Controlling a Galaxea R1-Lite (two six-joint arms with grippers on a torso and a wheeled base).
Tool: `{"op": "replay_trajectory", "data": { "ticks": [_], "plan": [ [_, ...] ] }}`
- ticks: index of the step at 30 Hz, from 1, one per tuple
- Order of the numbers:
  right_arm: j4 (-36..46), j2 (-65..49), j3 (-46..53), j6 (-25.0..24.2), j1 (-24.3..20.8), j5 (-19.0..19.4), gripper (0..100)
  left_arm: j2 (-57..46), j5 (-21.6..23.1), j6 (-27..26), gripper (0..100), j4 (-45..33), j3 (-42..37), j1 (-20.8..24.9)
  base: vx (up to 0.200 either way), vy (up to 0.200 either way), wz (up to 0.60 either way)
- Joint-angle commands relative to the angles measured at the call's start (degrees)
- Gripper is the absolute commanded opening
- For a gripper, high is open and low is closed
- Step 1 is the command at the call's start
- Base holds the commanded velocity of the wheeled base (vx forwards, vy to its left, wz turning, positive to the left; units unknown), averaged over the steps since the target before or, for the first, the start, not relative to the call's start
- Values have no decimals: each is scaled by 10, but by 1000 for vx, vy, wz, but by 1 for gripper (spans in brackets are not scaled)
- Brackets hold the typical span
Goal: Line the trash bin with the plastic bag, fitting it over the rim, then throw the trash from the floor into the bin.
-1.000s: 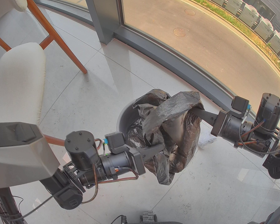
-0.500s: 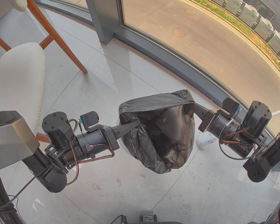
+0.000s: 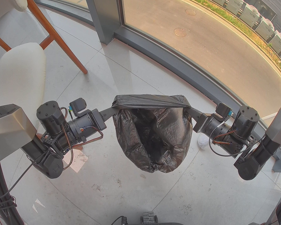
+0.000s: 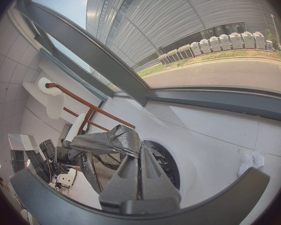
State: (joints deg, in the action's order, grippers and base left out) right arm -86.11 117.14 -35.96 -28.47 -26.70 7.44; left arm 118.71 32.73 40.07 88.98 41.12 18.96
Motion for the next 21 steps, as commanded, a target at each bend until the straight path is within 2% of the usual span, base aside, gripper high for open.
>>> {"op": "replay_trajectory", "data": {
  "ticks": [1, 4, 12, 16, 21],
  "plan": [
    [0, 10, -10, -9, 2, 0, 0, 23, -3, 0, 0, 10, 13, -2, 0, 0, 0],
    [0, 16, -29, -26, 6, -1, 0, 39, -5, -2, 0, 10, 35, -12, 0, 0, 0],
    [-1, 52, -68, -34, 32, -3, 0, 40, -7, -2, 0, 10, 58, -24, 0, 0, 0],
    [0, 65, -94, -67, 38, -28, 0, 55, -15, -2, 0, 10, 77, -29, 0, 0, 0],
    [1, 71, -96, -75, 38, -28, 0, 72, -22, -2, 0, 10, 87, -30, 0, 0, 0]
  ]
}}
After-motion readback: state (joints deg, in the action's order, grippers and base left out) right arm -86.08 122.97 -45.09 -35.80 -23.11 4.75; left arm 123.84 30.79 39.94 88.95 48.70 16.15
